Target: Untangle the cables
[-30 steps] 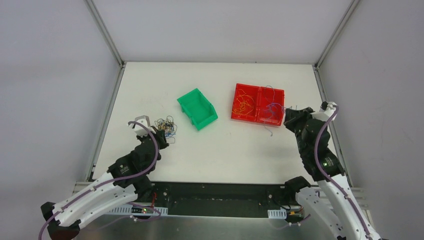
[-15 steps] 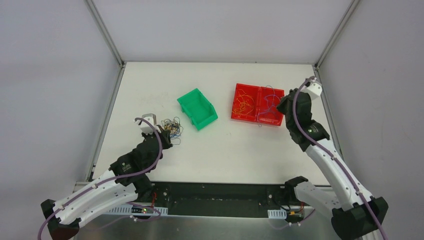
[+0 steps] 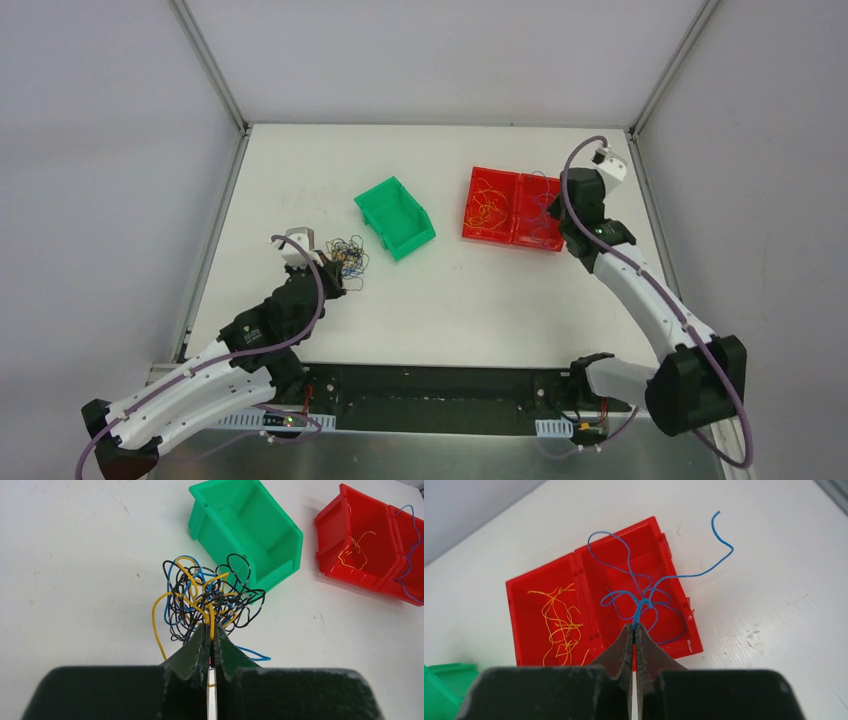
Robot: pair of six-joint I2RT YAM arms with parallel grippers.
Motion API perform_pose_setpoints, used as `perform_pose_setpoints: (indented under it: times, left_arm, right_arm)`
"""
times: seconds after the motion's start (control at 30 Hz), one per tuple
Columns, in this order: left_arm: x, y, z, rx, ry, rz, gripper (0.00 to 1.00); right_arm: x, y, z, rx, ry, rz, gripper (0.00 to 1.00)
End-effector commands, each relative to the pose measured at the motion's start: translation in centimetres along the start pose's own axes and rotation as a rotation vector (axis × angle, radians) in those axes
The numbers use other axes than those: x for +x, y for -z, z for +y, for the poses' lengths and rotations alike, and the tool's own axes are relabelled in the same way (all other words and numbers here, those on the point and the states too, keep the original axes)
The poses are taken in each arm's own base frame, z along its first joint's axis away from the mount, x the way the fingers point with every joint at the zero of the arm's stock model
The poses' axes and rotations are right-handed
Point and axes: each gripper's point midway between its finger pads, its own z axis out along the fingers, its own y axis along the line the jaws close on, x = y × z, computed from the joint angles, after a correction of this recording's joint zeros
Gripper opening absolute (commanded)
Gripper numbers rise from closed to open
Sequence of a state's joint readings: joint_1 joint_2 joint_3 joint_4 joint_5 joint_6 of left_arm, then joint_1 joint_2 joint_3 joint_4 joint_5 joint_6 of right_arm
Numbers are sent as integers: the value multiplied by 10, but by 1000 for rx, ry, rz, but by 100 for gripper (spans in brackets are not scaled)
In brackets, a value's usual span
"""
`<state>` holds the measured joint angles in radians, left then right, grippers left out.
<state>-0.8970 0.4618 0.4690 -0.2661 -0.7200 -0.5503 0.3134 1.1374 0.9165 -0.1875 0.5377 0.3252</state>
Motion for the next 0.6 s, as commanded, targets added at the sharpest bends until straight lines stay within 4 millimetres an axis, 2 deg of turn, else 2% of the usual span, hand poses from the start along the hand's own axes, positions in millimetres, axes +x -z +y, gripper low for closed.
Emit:
perform_pose_setpoints:
  times: [0.0,0.1,0.2,0.37,0.57]
  left_arm:
    - [-16,1,-9,32,25,-39,0]
    - [-15,1,-9,33,25,-39,0]
    - [-15,1,-10,37,25,-36,0]
    - [-15,1,-10,38,25,-36,0]
    - [-14,1,-11,43,25,-33,0]
  right_arm:
    - [28,-26,24,-29,30,137,0]
    - [52,-43,22,31,43,239,0]
    - [76,-59,24,19,-6,338,0]
    - [110,-92,4,85,-111,512,0]
    - [124,-110,-15,174,-85,567,0]
